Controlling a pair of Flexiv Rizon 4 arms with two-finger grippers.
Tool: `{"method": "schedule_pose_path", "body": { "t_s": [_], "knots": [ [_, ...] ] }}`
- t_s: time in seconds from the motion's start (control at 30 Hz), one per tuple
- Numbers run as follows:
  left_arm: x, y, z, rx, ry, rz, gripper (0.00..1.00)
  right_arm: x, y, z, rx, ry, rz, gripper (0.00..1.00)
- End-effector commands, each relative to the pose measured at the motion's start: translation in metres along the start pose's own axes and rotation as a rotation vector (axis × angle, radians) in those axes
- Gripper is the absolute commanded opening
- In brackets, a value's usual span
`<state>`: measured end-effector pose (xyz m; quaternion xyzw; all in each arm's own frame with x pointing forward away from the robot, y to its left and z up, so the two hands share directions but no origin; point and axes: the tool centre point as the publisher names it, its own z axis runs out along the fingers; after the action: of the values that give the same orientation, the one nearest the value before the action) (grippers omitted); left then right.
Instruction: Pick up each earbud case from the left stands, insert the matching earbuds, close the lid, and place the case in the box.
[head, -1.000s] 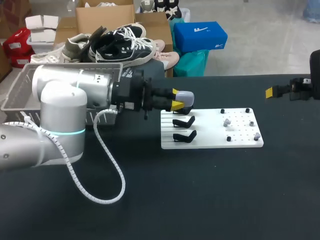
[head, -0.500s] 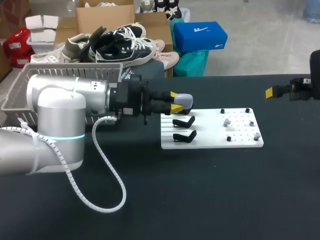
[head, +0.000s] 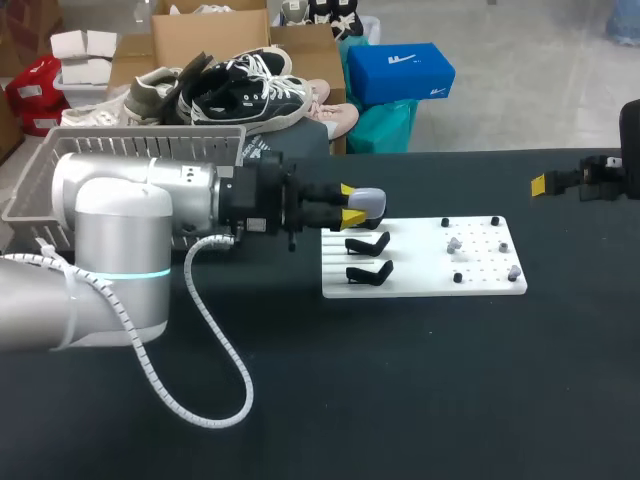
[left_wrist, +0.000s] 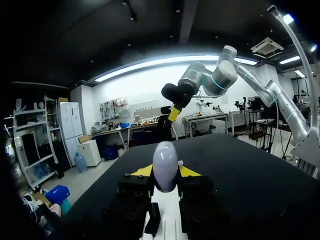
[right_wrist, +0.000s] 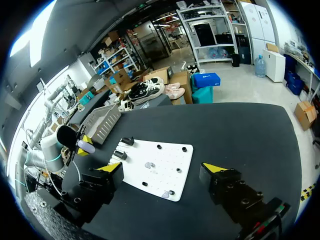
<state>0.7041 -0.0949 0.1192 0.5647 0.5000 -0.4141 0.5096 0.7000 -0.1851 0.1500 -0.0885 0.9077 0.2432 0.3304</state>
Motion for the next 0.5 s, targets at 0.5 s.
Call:
{"method": "schedule_pose_path", "body": {
  "t_s": [0.5],
  "knots": [
    [0.005, -0.004, 0.034, 0.011, -0.036, -0.04, 0.0, 0.0, 0.0, 0.0, 0.0, 0.0, 0.0, 1.0]
  ]
}}
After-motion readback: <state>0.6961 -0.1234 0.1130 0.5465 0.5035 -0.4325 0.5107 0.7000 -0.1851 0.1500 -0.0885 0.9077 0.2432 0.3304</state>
